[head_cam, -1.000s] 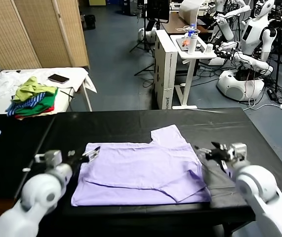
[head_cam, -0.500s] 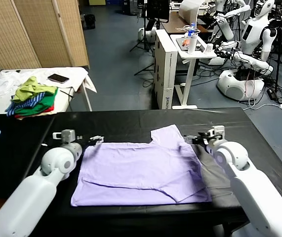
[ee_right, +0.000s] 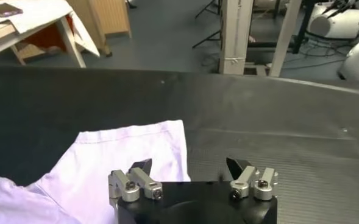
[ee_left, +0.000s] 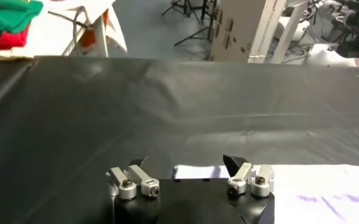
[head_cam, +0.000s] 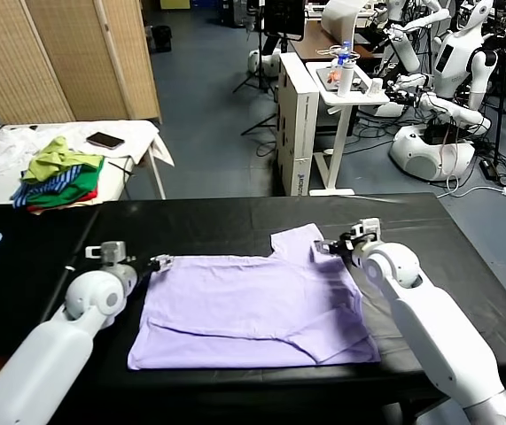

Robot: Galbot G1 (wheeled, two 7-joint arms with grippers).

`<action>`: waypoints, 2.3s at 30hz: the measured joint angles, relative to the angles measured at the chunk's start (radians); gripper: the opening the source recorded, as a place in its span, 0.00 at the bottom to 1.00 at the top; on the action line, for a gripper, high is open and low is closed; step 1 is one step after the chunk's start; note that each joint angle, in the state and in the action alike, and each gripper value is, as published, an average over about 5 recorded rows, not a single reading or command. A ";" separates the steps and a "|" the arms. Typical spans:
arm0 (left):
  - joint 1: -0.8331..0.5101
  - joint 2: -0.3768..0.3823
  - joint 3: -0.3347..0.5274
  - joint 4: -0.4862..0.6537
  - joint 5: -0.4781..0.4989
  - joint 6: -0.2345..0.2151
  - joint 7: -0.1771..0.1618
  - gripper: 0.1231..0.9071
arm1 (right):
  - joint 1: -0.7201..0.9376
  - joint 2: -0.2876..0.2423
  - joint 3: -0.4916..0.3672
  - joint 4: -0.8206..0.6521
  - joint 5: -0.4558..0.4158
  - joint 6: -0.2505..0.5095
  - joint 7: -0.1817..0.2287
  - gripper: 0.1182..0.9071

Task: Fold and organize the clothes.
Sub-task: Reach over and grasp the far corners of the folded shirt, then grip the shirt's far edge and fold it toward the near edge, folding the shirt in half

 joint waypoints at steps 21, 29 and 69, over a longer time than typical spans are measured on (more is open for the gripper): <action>0.002 -0.006 0.005 -0.002 -0.012 0.007 0.012 0.52 | -0.005 0.025 0.005 -0.038 -0.028 0.010 -0.010 0.48; 0.000 -0.007 0.006 0.005 -0.009 0.003 0.018 0.23 | -0.012 0.030 0.007 -0.028 -0.035 0.013 -0.014 0.08; 0.306 0.143 -0.179 -0.366 0.000 -0.017 0.025 0.11 | -0.437 -0.164 0.307 0.522 0.047 -0.019 0.010 0.03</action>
